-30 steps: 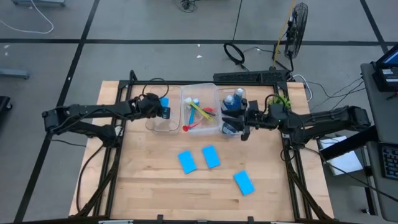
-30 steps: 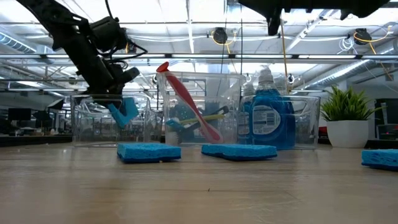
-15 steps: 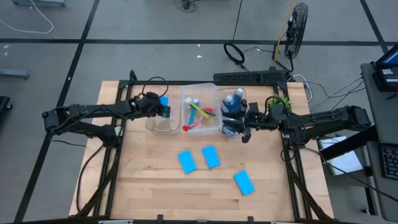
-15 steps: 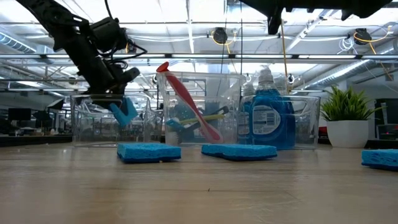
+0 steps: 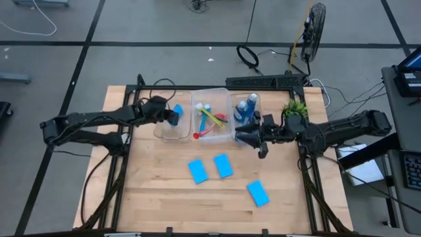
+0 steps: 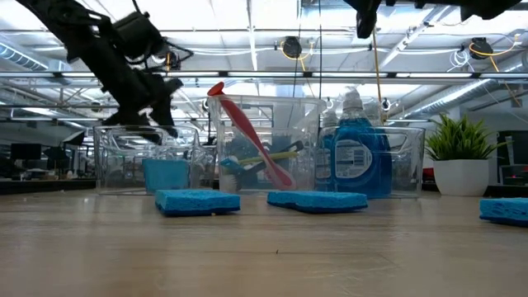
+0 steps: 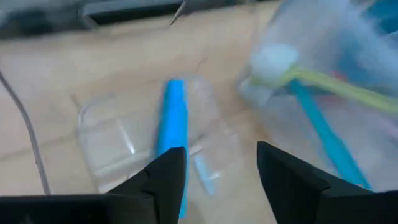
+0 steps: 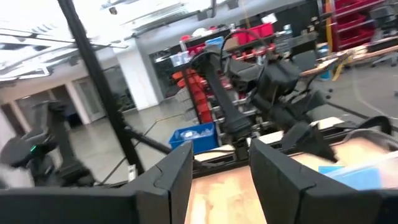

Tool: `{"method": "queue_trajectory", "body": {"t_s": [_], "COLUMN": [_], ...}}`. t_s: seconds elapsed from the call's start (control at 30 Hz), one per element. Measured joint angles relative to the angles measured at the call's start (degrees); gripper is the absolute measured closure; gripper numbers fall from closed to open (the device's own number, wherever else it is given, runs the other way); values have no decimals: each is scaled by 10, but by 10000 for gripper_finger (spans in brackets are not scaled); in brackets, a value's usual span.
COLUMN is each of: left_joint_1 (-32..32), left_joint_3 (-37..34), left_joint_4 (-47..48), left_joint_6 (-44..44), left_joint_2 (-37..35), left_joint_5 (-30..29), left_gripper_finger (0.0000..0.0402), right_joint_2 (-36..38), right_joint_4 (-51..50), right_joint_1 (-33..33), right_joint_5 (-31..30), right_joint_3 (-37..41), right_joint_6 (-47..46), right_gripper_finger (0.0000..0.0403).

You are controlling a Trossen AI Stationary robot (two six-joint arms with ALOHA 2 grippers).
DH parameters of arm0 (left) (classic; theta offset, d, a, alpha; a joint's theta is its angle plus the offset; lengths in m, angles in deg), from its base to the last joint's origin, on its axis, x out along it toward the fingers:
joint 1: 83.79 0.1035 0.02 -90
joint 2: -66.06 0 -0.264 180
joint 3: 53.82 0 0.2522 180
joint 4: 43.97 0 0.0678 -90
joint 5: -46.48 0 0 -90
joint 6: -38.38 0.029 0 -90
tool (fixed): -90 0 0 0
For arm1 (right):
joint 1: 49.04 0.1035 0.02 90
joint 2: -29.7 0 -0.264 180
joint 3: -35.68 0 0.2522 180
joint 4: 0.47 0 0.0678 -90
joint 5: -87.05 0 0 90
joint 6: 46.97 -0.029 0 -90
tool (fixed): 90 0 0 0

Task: Pick & Place Kitchen Sink Supplies
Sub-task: Put the blue dishwashing sponge into the left transparent bin

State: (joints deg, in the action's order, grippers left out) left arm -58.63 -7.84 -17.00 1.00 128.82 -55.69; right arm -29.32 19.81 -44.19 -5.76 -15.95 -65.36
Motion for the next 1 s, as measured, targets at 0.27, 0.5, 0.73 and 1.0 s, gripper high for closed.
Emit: {"method": "queue_trajectory", "body": {"t_s": [0.27, 0.5, 0.73, 1.0], "left_joint_1": [-14, -103, -228, -337], "left_joint_3": [0, 0, 0, 0], "left_joint_4": [-9, -41, -43, -39], "left_joint_6": [12, -33, -78, -72], "left_joint_2": [-149, -225, -234, -226], "left_joint_5": [91, 169, 159, 60], "left_gripper_finger": [181, 183, 183, 183], "right_joint_2": [0, 0, 0, 0], "right_joint_4": [-9, -45, -141, -303], "right_joint_1": [66, 118, 188, 271], "right_joint_5": [0, -2, -17, -16], "right_joint_3": [0, 0, -1, -1], "right_joint_6": [-14, -66, -186, -373], "right_gripper_finger": [259, 259, 259, 259]}}
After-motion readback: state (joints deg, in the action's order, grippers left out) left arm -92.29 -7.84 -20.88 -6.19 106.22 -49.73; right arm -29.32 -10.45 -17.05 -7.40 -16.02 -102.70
